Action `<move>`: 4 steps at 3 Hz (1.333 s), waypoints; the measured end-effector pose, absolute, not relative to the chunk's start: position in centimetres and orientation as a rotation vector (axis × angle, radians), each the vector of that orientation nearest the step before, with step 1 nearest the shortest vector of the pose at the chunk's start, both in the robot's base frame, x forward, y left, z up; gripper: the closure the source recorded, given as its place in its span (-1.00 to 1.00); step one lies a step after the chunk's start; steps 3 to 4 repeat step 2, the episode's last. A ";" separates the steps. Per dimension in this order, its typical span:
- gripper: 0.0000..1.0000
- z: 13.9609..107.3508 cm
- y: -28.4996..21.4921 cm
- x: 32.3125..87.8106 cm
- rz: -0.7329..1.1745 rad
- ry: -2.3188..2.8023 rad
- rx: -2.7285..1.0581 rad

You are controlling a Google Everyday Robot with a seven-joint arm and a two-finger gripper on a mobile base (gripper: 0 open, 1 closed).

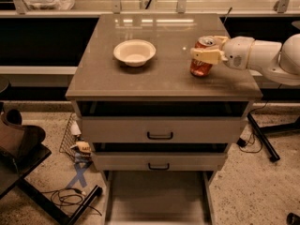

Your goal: Pick coke can from bottom drawer and place on counter

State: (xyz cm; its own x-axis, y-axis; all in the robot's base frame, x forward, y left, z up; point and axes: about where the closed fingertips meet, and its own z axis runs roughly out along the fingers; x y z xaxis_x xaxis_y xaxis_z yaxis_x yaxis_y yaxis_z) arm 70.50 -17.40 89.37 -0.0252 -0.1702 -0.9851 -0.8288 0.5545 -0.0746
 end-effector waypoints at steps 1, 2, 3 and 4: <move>-0.91 89.4 -17.3 70.5 0.657 1.535 -0.886; -1.00 89.3 -17.1 70.5 0.659 1.534 -0.887; -1.00 89.3 -17.1 70.5 0.659 1.534 -0.887; -1.00 89.3 -17.1 70.5 0.659 1.534 -0.887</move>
Offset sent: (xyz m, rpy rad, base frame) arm 0.0000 0.0001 0.0000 0.0000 0.0000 0.0002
